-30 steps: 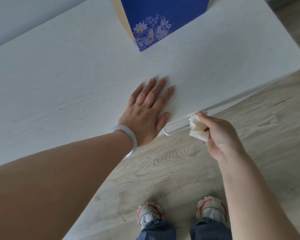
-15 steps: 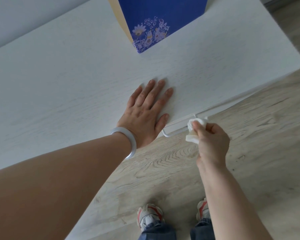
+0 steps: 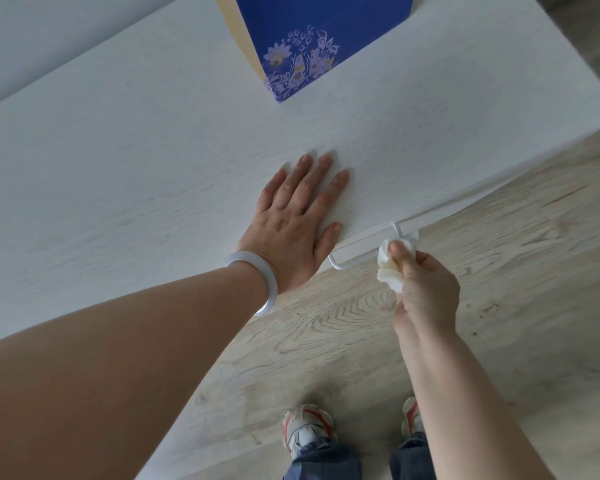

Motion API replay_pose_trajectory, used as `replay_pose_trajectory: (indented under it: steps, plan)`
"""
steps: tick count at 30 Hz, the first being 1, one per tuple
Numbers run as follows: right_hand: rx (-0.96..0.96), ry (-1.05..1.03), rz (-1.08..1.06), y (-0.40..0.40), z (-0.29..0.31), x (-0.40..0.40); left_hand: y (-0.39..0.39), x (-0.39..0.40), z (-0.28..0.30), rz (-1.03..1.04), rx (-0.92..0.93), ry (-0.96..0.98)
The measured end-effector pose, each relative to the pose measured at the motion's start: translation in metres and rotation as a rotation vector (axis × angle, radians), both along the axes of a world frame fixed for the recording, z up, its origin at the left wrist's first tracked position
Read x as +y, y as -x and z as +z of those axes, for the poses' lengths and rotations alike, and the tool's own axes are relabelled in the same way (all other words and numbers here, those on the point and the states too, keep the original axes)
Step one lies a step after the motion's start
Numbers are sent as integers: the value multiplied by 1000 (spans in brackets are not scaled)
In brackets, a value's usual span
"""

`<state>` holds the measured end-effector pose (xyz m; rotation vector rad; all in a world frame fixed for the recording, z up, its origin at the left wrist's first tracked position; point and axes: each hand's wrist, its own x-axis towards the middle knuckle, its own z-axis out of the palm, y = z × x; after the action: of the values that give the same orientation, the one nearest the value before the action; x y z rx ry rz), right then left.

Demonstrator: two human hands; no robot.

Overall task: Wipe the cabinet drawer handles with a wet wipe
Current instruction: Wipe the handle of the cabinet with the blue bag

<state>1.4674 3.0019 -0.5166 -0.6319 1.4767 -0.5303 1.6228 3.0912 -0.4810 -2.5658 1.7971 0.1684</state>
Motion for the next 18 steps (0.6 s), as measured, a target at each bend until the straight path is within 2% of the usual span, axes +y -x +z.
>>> replay_pose_trajectory:
  steps: [5,9,13,18]
  plan:
    - [-59,-46,1,-10,8,-34,0,1,0,5,-1,-13]
    - [-73,-41,-77,-9,9,-7,0,1,0,5,-7,-2]
    - [-78,-106,-42,-5,9,7,0,0,0,5,1,6]
    - [27,150,75,-9,8,-27,0,0,0,2,8,6]
